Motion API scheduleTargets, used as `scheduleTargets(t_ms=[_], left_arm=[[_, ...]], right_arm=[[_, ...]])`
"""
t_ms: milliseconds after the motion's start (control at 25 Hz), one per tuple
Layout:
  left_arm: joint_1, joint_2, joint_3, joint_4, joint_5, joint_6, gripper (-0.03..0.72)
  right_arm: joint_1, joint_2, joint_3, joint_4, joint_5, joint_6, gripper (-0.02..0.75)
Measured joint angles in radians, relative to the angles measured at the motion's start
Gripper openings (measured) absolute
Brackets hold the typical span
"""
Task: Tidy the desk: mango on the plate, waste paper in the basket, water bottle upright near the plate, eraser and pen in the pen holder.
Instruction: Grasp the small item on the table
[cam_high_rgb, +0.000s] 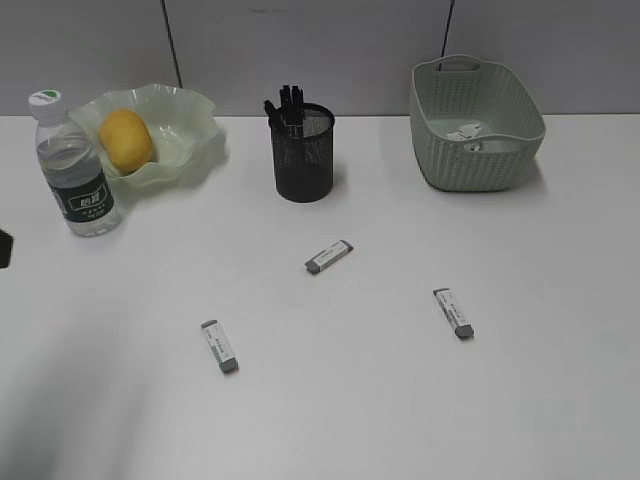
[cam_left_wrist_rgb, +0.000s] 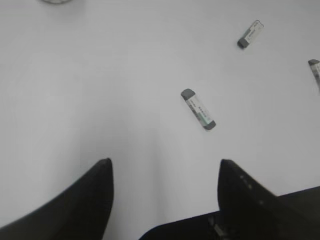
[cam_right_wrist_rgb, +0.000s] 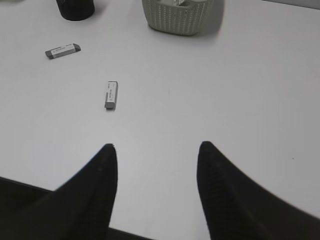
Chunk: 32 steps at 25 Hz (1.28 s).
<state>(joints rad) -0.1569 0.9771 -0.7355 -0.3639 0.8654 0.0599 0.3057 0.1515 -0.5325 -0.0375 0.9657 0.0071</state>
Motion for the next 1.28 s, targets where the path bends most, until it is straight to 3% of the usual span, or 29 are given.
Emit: scheduleTargets(t_ms=[440,640,840,1280], left_arm=[[-0.288,0.439,-0.207,-0.035,-0.085,-0.073,0.498],[-0.388,0.633,-0.300,0.079,-0.075,-0.240,0.498],[-0.412,0.781,-0.383,0.168,-0.044,-0.427,0.498],[-0.412,0.996,-0.473,0.246,0.007,-0.626,0.498]], right_arm=[[0.000,0.000,0.000,0.000,0.001,0.000,0.414],[0.000,0.000,0.000,0.000,0.002,0.000,0.414],[0.000,0.000,0.000,0.000,0.002,0.000,0.414],[0.000,0.000,0.000,0.000,0.002,0.000,0.414]])
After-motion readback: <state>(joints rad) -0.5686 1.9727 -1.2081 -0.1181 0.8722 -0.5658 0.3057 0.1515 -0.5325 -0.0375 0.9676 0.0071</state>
